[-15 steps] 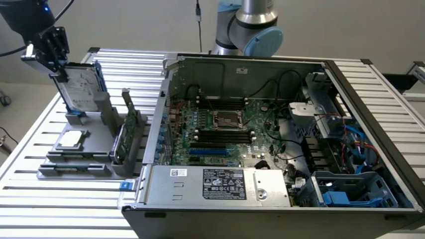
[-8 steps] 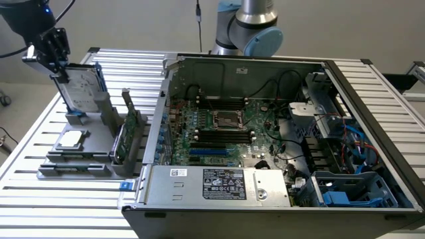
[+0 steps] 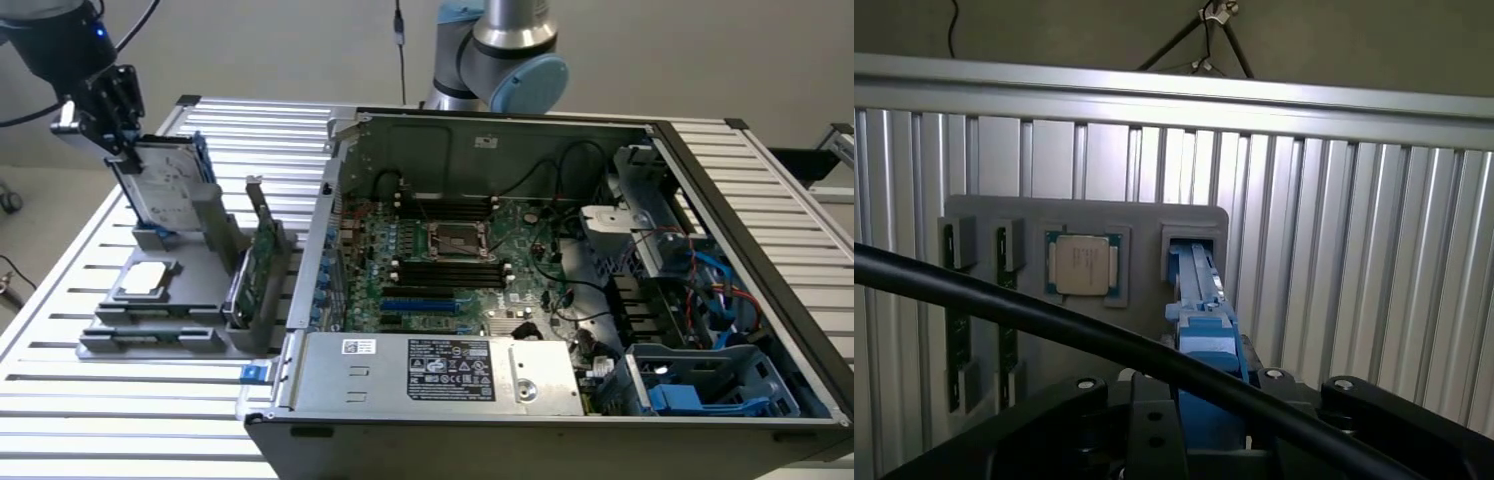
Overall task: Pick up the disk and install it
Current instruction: 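Pick up the disk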
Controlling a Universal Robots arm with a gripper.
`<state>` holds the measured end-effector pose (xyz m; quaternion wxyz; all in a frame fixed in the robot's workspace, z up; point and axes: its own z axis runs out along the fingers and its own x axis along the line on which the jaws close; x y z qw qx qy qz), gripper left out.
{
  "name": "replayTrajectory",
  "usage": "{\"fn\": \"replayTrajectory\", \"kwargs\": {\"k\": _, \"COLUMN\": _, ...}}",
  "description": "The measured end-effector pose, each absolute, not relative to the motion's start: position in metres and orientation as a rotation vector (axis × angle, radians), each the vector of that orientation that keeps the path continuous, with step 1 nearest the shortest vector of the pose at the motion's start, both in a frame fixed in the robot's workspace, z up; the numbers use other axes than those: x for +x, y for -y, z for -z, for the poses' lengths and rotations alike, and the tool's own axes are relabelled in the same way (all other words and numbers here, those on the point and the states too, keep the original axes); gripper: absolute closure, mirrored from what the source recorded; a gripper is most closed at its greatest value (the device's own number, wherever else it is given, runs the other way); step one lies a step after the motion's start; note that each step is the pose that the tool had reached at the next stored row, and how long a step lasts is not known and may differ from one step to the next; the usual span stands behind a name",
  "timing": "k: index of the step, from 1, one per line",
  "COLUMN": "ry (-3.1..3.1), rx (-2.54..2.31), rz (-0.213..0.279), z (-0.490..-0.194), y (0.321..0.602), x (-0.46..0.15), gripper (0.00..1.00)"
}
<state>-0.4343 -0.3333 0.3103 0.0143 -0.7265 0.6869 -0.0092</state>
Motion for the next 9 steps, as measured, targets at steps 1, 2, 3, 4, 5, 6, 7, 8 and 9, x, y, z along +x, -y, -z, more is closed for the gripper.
{"fn": "replayTrajectory", "kwargs": {"k": 1, "ry": -2.139, "rx": -2.262, "rz": 0.029, "z": -0.309, "y": 0.3333, "x": -0.4345, "gripper": 0.67}}
{"fn": "replayTrajectory", "kwargs": {"k": 2, "ry": -2.139, "rx": -2.262, "rz": 0.029, "z": -0.3077, "y": 0.3333, "x": -0.4346, "gripper": 0.67}}
{"fn": "replayTrajectory", "kwargs": {"k": 3, "ry": -2.139, "rx": -2.262, "rz": 0.029, "z": -0.3065, "y": 0.3333, "x": -0.4347, "gripper": 0.67}}
{"fn": "replayTrajectory", "kwargs": {"k": 4, "ry": -2.138, "rx": -2.262, "rz": 0.029, "z": -0.3053, "y": 0.3332, "x": -0.4348, "gripper": 0.67}}
{"fn": "replayTrajectory", "kwargs": {"k": 5, "ry": -2.138, "rx": -2.262, "rz": 0.03, "z": -0.3042, "y": 0.3332, "x": -0.4348, "gripper": 0.67}}
{"fn": "replayTrajectory", "kwargs": {"k": 6, "ry": -2.138, "rx": -2.262, "rz": 0.03, "z": -0.3031, "y": 0.3332, "x": -0.4348, "gripper": 0.67}}
{"fn": "replayTrajectory", "kwargs": {"k": 7, "ry": -2.138, "rx": -2.262, "rz": 0.03, "z": -0.3021, "y": 0.3332, "x": -0.4348, "gripper": 0.67}}
{"fn": "replayTrajectory", "kwargs": {"k": 8, "ry": -2.138, "rx": -2.262, "rz": 0.03, "z": -0.3011, "y": 0.3332, "x": -0.4348, "gripper": 0.67}}
{"fn": "replayTrajectory", "kwargs": {"k": 9, "ry": -2.138, "rx": -2.262, "rz": 0.03, "z": -0.3004, "y": 0.3332, "x": -0.4348, "gripper": 0.67}}
